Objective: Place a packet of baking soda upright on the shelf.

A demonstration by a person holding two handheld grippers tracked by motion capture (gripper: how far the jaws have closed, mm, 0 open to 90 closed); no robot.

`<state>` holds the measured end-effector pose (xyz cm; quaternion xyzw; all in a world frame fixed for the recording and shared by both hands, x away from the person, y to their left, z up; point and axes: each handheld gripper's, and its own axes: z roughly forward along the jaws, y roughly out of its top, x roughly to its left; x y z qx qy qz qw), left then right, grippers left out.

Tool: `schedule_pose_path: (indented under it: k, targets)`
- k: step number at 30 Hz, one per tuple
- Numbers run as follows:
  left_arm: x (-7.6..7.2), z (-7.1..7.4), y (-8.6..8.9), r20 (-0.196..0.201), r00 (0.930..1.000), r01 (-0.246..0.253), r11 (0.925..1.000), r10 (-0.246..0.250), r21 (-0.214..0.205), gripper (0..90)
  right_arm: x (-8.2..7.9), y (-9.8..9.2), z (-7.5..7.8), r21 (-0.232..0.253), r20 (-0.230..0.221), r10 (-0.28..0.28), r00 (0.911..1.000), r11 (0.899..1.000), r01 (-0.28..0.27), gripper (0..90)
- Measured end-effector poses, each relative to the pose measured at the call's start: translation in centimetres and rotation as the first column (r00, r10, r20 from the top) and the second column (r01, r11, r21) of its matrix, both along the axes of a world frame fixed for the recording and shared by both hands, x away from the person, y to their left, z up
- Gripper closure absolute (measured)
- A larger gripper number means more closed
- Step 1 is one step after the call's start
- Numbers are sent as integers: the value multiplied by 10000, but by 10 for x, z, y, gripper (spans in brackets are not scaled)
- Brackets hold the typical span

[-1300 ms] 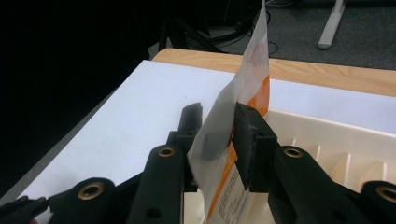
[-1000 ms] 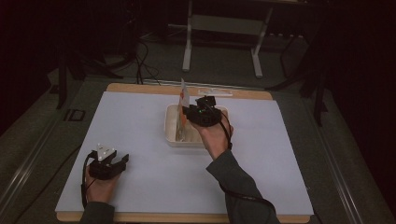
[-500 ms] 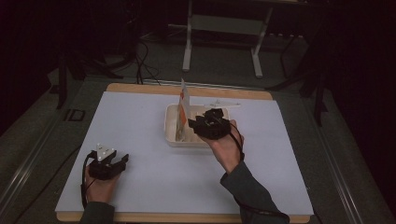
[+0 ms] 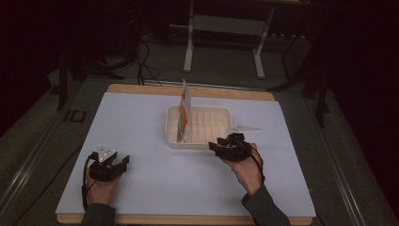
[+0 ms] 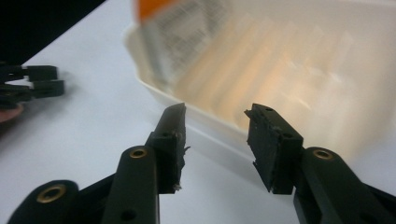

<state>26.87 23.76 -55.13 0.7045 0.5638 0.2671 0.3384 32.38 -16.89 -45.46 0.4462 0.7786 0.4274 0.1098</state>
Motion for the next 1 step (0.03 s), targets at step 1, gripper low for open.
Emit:
schedule_pose_path:
  k: [1]
  targets:
    - [0,0,0,-3,10000,-30,10000,30,68,472,-1,-8,-6,145,-105,-127,9999,9998,129,536]
